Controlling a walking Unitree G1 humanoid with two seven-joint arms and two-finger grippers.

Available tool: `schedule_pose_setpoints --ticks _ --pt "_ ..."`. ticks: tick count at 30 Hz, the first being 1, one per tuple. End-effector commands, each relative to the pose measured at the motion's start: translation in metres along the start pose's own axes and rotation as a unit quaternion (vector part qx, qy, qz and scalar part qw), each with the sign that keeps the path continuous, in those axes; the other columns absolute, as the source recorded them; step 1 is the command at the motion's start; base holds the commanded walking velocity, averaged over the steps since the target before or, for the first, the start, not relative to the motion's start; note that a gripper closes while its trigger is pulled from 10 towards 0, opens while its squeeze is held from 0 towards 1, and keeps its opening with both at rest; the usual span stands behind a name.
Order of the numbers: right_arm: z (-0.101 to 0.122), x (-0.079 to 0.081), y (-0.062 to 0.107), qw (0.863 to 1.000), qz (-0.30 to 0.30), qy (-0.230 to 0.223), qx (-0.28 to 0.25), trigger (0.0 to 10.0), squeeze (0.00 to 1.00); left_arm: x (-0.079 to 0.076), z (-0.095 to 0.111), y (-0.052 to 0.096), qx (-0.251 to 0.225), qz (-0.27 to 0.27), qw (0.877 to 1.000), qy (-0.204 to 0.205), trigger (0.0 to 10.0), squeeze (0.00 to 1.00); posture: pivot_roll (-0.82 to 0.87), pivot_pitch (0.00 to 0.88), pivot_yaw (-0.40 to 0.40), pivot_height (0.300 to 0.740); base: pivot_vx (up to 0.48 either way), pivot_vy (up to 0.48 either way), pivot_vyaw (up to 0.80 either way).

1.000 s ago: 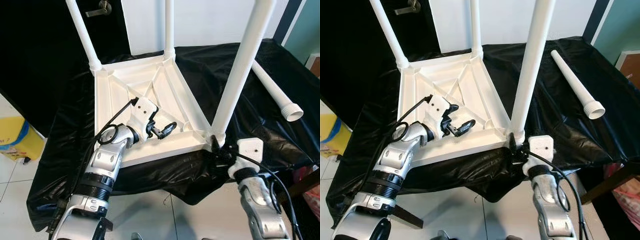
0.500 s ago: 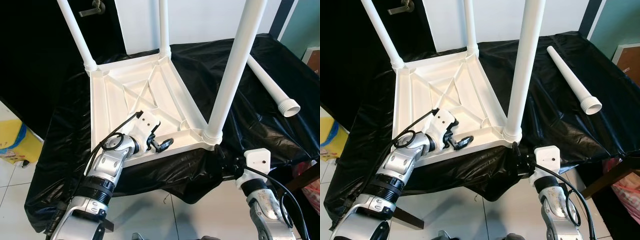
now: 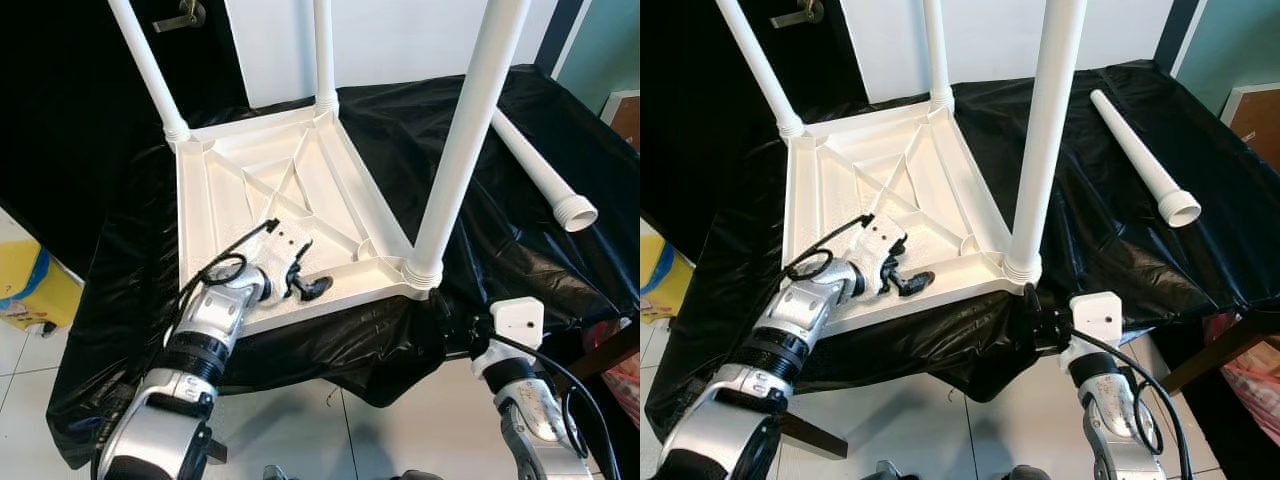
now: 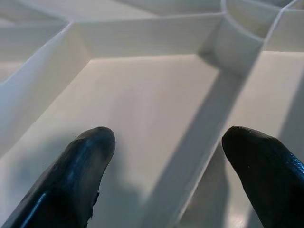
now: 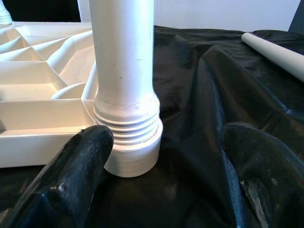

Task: Building children table

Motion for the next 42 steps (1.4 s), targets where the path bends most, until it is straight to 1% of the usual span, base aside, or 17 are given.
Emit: schedule_pose_setpoints --ticks 1,3,4,5,8,9,10,17,34,37,42 --pt "-0.001 0.002 0.000 1.000 0.003 -0.003 0.002 10.0 0.00 0.016 -0.010 0.003 0.047 0.111 0.993 0.010 10.0 0.00 -0.19 0.052 0.083 0.740 0.000 0.000 0.00" --pt "-0.001 0.003 0.000 1.000 0.004 -0.004 0.002 10.0 0.00 0.018 -0.012 0.004 0.053 0.117 0.992 0.013 10.0 0.00 -0.19 0.052 0.083 0.740 0.000 0.000 0.00" --pt "-0.001 0.003 0.000 1.000 0.004 -0.005 0.002 10.0 0.00 0.019 -0.014 0.005 0.058 0.115 0.992 0.009 9.2 0.00 -0.19 0.050 0.084 0.740 0.000 0.000 0.00" --pt "-0.001 0.003 -0.001 1.000 0.003 -0.005 0.002 10.0 0.00 0.020 -0.014 0.006 0.059 0.115 0.992 0.009 3.5 0.00 -0.19 0.050 0.085 0.740 0.000 0.000 0.00" --pt "-0.001 0.003 -0.001 1.000 0.003 -0.005 0.001 10.0 0.00 0.021 -0.014 0.006 0.060 0.115 0.992 0.009 3.5 0.00 -0.19 0.050 0.085 0.740 0.000 0.000 0.00" --pt "-0.001 0.003 -0.001 1.000 0.003 -0.004 0.001 10.0 0.00 0.022 -0.014 0.007 0.061 0.116 0.991 0.006 0.2 0.00 -0.19 0.050 0.086 0.740 0.000 0.000 0.00" --pt "0.000 0.002 -0.001 1.000 0.003 -0.004 0.001 10.0 0.00 0.023 -0.014 0.007 0.061 0.116 0.991 0.004 0.0 0.00 -0.19 0.050 0.086 0.740 0.000 0.000 0.00" --pt "0.000 0.001 -0.001 1.000 -0.001 -0.003 0.000 10.0 0.00 0.023 -0.011 0.006 0.064 0.113 0.991 -0.002 0.0 0.00 -0.19 0.057 0.091 0.740 0.000 0.000 0.00" --pt "0.000 -0.001 -0.002 1.000 -0.012 -0.005 0.000 10.0 0.00 0.026 -0.007 0.007 0.058 0.122 0.991 0.002 0.0 0.00 -0.19 0.066 0.098 0.740 0.000 0.000 0.00" --pt "0.000 -0.001 -0.003 1.000 -0.012 -0.005 0.000 10.0 0.00 0.025 -0.005 0.006 0.054 0.122 0.991 0.002 0.0 0.00 -0.19 0.066 0.097 0.740 0.000 0.000 0.00" --pt "0.000 -0.001 -0.004 1.000 -0.012 -0.004 0.000 10.0 0.00 0.013 0.009 -0.002 0.026 0.109 0.994 -0.002 0.0 0.00 -0.19 0.065 0.096 0.740 0.000 0.000 0.00"
Point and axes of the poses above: a point about 5 cm out from each wrist's last joint towards the gripper, its own y axis pointing back from the gripper into the wrist, its own z axis along the axis of the wrist's last joint, x = y × z, the point moved 1 cm from there along -y, pointing out of the wrist towards the gripper, and after that the axes turned 13 degrees about -y, right-handed, at the moved point
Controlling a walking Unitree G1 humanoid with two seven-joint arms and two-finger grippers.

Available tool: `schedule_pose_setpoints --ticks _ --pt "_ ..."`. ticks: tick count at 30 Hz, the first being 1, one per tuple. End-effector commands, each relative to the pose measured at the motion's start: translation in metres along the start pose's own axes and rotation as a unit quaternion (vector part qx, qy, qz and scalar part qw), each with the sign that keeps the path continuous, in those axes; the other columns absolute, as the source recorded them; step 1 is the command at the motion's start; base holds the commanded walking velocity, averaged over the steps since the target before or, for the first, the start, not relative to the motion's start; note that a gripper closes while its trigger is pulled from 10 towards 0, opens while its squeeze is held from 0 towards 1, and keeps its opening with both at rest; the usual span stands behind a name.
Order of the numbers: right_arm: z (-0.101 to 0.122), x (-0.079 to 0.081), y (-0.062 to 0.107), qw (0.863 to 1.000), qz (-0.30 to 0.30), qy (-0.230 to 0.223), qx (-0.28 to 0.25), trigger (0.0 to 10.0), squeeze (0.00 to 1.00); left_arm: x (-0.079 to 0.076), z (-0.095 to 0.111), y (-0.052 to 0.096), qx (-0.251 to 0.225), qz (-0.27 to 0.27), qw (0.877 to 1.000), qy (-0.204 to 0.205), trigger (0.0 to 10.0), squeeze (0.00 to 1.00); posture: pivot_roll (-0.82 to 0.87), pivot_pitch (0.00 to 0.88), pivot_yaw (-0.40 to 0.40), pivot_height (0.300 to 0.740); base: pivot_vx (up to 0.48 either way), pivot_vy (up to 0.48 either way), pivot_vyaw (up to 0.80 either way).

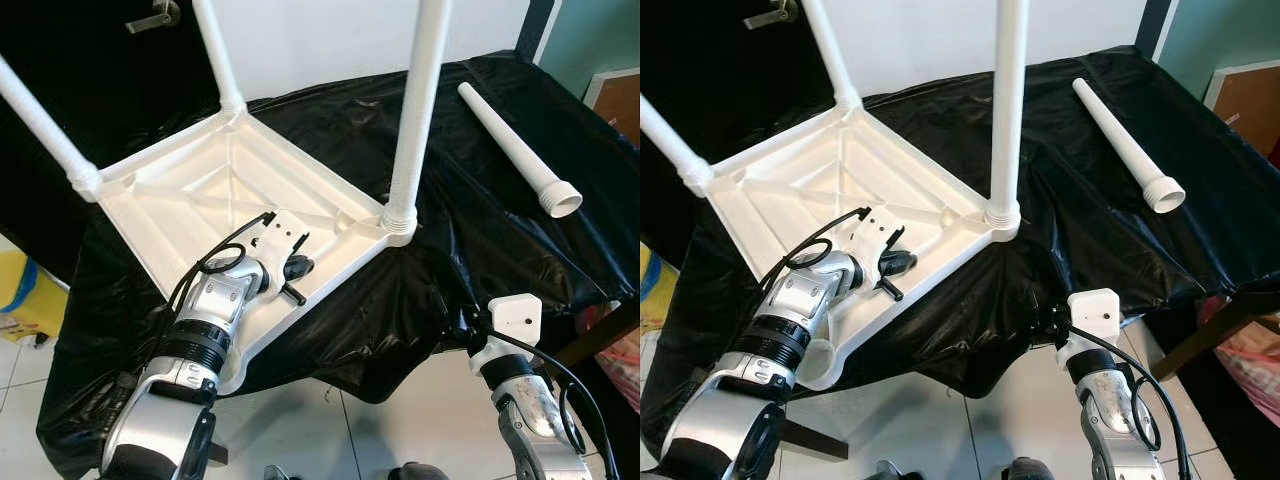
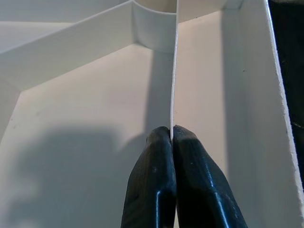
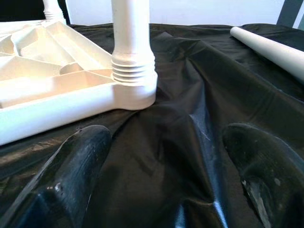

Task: Building children table

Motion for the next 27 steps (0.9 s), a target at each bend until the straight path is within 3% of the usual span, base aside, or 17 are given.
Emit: schedule_pose_setpoints --ticks 1,2,3,4,8,9,10,11,16,17,21,22,26,27 --pt "-0.003 -0.001 0.000 1.000 -0.005 -0.004 0.007 10.0 0.00 0.011 -0.002 0.002 0.020 0.105 0.994 0.005 0.0 0.00 -0.19 0.065 0.096 0.740 0.000 0.000 0.00" --pt "-0.003 -0.001 0.000 1.000 -0.005 -0.004 0.007 10.0 0.00 0.011 -0.002 0.002 0.020 0.105 0.994 0.005 0.0 0.00 -0.19 0.065 0.096 0.740 0.000 0.000 0.00" --pt "-0.003 -0.001 0.000 1.000 -0.005 -0.004 0.007 10.0 0.00 0.006 0.003 -0.001 0.007 0.096 0.995 0.002 2.6 0.00 -0.19 0.065 0.096 0.740 0.000 0.000 0.00" --pt "-0.003 -0.001 -0.001 1.000 -0.005 -0.003 0.007 10.0 0.00 -0.001 0.011 -0.005 -0.015 0.081 0.997 -0.012 10.0 0.00 -0.19 0.066 0.096 0.740 0.000 0.000 0.00" --pt "-0.004 -0.001 -0.001 1.000 -0.006 -0.003 0.008 10.0 0.00 -0.017 0.027 -0.009 -0.065 0.047 0.997 -0.016 10.0 0.00 -0.19 0.068 0.099 0.740 0.000 0.000 0.00" --pt "-0.004 0.000 -0.002 1.000 -0.007 -0.003 0.008 10.0 0.00 -0.021 0.031 -0.010 -0.078 0.040 0.996 -0.008 10.0 0.24 -0.19 0.068 0.100 0.740 0.000 0.000 0.00" --pt "-0.004 0.000 -0.002 1.000 -0.007 -0.003 0.008 10.0 0.00 -0.021 0.031 -0.010 -0.078 0.040 0.996 -0.008 10.0 0.24 -0.19 0.068 0.100 0.740 0.000 0.000 0.00" --pt "-0.004 0.000 -0.002 1.000 -0.007 -0.003 0.007 10.0 0.00 -0.021 0.035 -0.009 -0.095 0.045 0.994 0.009 10.0 1.00 -0.19 0.068 0.103 0.740 0.000 0.000 0.00" --pt "-0.005 0.002 -0.006 1.000 -0.010 -0.007 0.004 10.0 0.00 -0.009 0.041 -0.002 -0.135 0.077 0.987 0.035 10.0 1.00 -0.18 0.068 0.108 0.740 0.000 0.000 0.00" --pt "-0.005 0.003 -0.008 1.000 -0.011 -0.010 0.003 10.0 0.00 -0.005 0.044 0.003 -0.154 0.088 0.983 0.036 10.0 0.00 -0.18 0.067 0.110 0.740 0.000 0.000 0.00" --pt "-0.006 0.010 -0.016 1.000 -0.010 -0.019 -0.001 10.0 0.00 0.012 0.053 0.021 -0.206 0.127 0.969 0.042 10.0 0.00 -0.17 0.066 0.111 0.740 0.000 0.000 0.00" --pt "-0.006 0.010 -0.016 1.000 -0.010 -0.019 -0.001 10.0 0.00 0.012 0.053 0.021 -0.206 0.127 0.969 0.042 10.0 0.00 -0.17 0.066 0.111 0.740 0.000 0.000 0.00" --pt "-0.006 0.017 -0.029 0.999 -0.019 -0.032 -0.005 10.0 0.00 0.033 0.045 0.049 -0.211 0.178 0.961 0.020 10.0 0.00 -0.16 0.070 0.107 0.740 0.000 0.000 0.00" --pt "-0.006 0.017 -0.029 0.999 -0.019 -0.032 -0.005 10.0 0.00 0.033 0.045 0.049 -0.211 0.178 0.961 0.020 10.0 0.00 -0.16 0.070 0.107 0.740 0.000 0.000 0.00"
Point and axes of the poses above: a point about 5 cm out from each wrist's last joint towards the gripper, its own y axis pointing back from the gripper into the wrist, its own z axis along the axis of the wrist's last joint, x = y × z, the point moved 1 cm from there along -y, pointing out of the wrist towards the gripper, and after that the axes turned 13 degrees about -y, right-handed, at the moved point
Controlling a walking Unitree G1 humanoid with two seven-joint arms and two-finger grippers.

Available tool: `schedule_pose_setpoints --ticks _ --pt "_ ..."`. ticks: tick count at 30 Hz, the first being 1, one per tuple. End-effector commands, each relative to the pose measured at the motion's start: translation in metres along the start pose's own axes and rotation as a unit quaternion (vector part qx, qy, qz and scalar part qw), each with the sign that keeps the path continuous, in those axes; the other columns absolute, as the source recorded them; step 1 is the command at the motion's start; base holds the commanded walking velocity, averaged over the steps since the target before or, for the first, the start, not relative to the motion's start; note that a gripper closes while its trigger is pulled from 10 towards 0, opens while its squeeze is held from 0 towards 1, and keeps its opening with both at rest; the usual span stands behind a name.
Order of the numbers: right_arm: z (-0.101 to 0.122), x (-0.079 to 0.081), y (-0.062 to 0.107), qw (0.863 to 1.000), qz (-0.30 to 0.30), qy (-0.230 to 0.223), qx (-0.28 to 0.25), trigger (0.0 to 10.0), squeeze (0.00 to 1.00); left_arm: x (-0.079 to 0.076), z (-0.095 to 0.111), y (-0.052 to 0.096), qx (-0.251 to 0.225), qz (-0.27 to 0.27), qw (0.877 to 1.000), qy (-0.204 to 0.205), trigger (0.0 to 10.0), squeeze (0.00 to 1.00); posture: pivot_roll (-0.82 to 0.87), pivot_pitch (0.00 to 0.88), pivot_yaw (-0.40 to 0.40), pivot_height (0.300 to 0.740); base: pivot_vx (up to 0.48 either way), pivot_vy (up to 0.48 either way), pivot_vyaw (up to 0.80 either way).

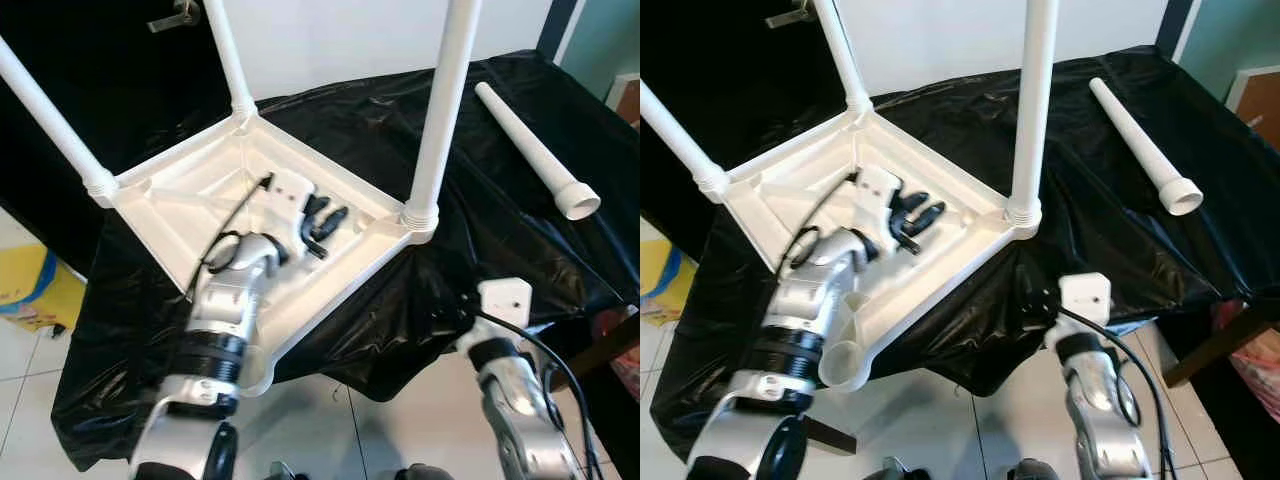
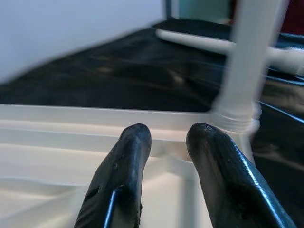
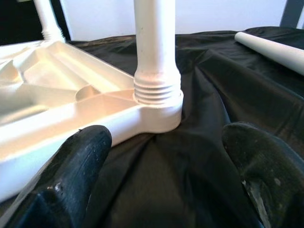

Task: Building children table

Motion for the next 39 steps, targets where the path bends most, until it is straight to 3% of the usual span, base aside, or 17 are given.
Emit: schedule_pose_setpoints --ticks 1,3,7,10,11,16,17,19,24,30,39 --pt "-0.008 0.001 -0.002 1.000 -0.007 -0.002 0.019 10.0 0.00 0.010 -0.007 0.012 0.020 0.044 0.999 -0.012 10.0 0.00 -0.15 0.069 0.103 0.740 0.000 0.000 0.00" --pt "-0.008 0.001 -0.002 1.000 -0.007 -0.002 0.019 10.0 0.00 0.010 -0.007 0.012 0.020 0.044 0.999 -0.012 10.0 0.00 -0.15 0.069 0.103 0.740 0.000 0.000 0.00" --pt "-0.011 0.004 -0.009 1.000 -0.010 -0.007 0.026 10.0 0.00 0.017 -0.009 0.030 0.030 0.031 0.997 -0.059 10.0 0.00 -0.13 0.070 0.092 0.740 0.000 0.000 0.00" --pt "-0.014 0.004 -0.016 0.999 -0.020 0.000 0.035 10.0 0.00 0.021 -0.007 0.048 0.027 0.008 0.995 -0.093 10.0 0.00 -0.12 0.070 0.082 0.740 0.000 0.000 0.00" --pt "-0.014 0.003 -0.020 0.999 -0.025 0.010 0.038 10.0 0.00 0.017 -0.007 0.059 0.027 -0.031 0.994 -0.104 10.0 0.00 -0.11 0.068 0.069 0.740 0.000 0.000 0.00" --pt "-0.015 0.003 -0.024 0.999 -0.030 0.015 0.040 10.0 0.00 0.013 -0.008 0.073 0.033 -0.070 0.991 -0.113 10.0 0.00 -0.10 0.070 0.063 0.740 0.000 0.000 0.00" --pt "-0.016 0.002 -0.029 0.998 -0.036 0.020 0.043 10.0 0.00 0.010 -0.011 0.088 0.053 -0.108 0.986 -0.119 10.0 0.00 -0.09 0.069 0.046 0.740 0.000 0.000 0.00" --pt "-0.016 0.001 -0.030 0.998 -0.038 0.021 0.044 10.0 0.00 0.009 -0.013 0.093 0.062 -0.120 0.984 -0.120 10.0 0.00 -0.09 0.069 0.046 0.740 0.000 0.000 0.00" --pt "-0.015 0.000 -0.039 0.998 -0.041 0.032 0.042 10.0 0.00 0.010 -0.029 0.119 0.140 -0.157 0.963 -0.168 10.0 0.00 -0.07 0.067 0.034 0.740 0.000 0.000 0.00" --pt "-0.013 -0.006 -0.044 0.997 -0.051 0.041 0.040 10.0 0.00 0.012 -0.036 0.128 0.177 -0.163 0.951 -0.193 10.0 0.00 -0.07 0.069 0.031 0.740 0.000 0.000 0.00" --pt "-0.020 -0.012 -0.047 0.994 -0.074 0.047 0.057 10.0 0.00 -0.001 -0.046 0.132 0.215 -0.201 0.933 -0.209 10.0 0.00 -0.07 0.066 0.031 0.740 0.000 0.000 0.00"
Point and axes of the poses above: a point about 5 cm out from each wrist's last joint towards the gripper, its own y axis pointing back from the gripper into the wrist, its own z axis along the axis of the wrist's last joint, x = y × z, the point moved 1 cm from there along -y, pointing out of the wrist towards the gripper, and after that the axes turned 13 degrees about -y, right-handed, at the moved point
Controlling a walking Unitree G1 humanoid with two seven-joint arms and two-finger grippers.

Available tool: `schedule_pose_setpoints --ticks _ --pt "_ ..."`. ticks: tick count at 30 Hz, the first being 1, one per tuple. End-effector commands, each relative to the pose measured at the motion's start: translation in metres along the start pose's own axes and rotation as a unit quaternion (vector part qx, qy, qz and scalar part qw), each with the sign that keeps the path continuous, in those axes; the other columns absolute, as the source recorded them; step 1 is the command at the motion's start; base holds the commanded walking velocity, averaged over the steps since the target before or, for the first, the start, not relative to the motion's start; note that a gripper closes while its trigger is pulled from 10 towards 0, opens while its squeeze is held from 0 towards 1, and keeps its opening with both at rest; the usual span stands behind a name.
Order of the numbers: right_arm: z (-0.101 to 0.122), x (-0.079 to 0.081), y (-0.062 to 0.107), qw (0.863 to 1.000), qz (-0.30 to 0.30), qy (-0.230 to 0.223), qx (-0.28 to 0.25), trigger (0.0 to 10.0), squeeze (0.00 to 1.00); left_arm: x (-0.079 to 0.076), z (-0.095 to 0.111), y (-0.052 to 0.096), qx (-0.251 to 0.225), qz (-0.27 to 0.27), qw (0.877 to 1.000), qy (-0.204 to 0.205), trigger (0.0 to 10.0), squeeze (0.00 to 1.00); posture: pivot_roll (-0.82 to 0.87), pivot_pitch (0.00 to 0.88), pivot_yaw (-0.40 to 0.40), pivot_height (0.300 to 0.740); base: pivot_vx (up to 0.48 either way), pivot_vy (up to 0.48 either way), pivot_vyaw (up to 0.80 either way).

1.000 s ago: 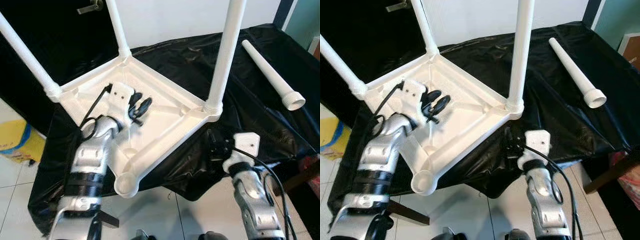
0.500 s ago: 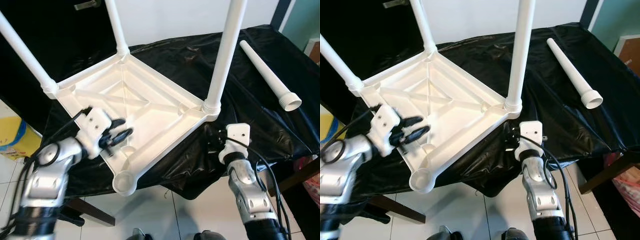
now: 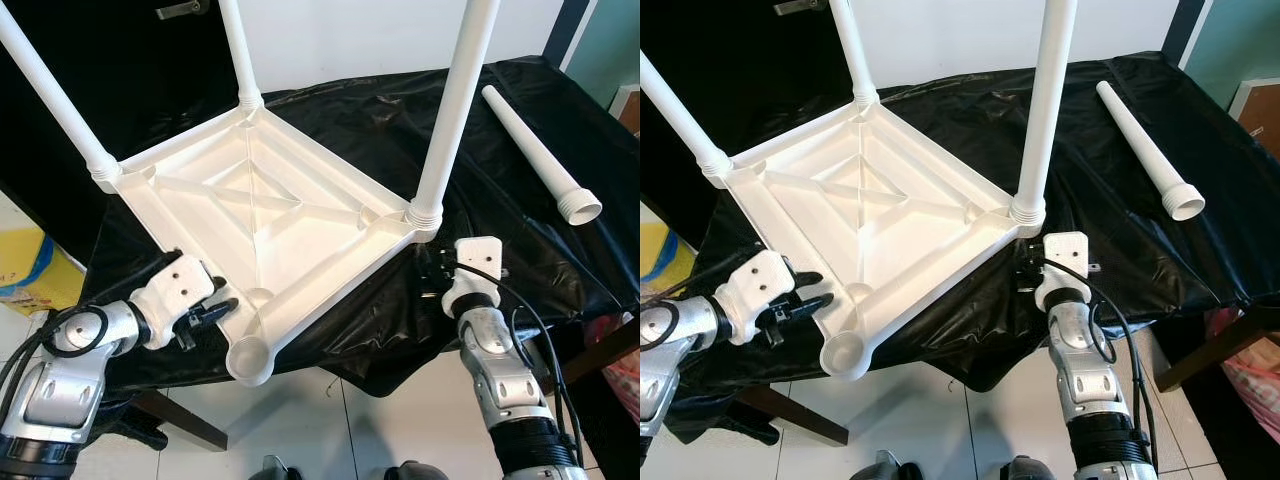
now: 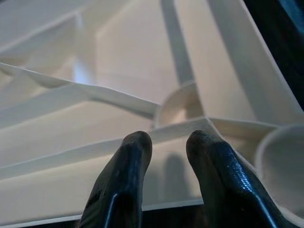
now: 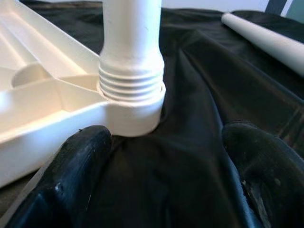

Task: Building children table

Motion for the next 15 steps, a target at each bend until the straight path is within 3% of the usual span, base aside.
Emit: schedule_pose_setpoints --ticks 1,15 --pt "-0.005 0.003 0.000 1.000 -0.001 0.004 0.013 10.0 0.00 -0.004 -0.002 0.000 0.013 -0.007 1.000 -0.006 10.0 0.00 -0.07 0.066 0.031 0.740 0.000 0.000 0.00" --pt "-0.009 0.014 -0.009 1.000 0.016 -0.004 0.018 10.0 0.00 -0.033 0.015 -0.018 -0.018 -0.076 0.997 0.007 10.0 0.00 -0.06 0.052 0.026 0.740 0.000 0.000 0.00"
Point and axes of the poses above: a point about 5 cm out from each wrist's last joint towards the gripper, its own y axis pointing back from the gripper into the wrist, its own z axis along the axis of the wrist's last joint, x = y × z, the point moved 1 cm from there along -y, pointing out of the wrist towards the gripper, and after that the axes turned 13 degrees about -y, right-handed, at the moved point
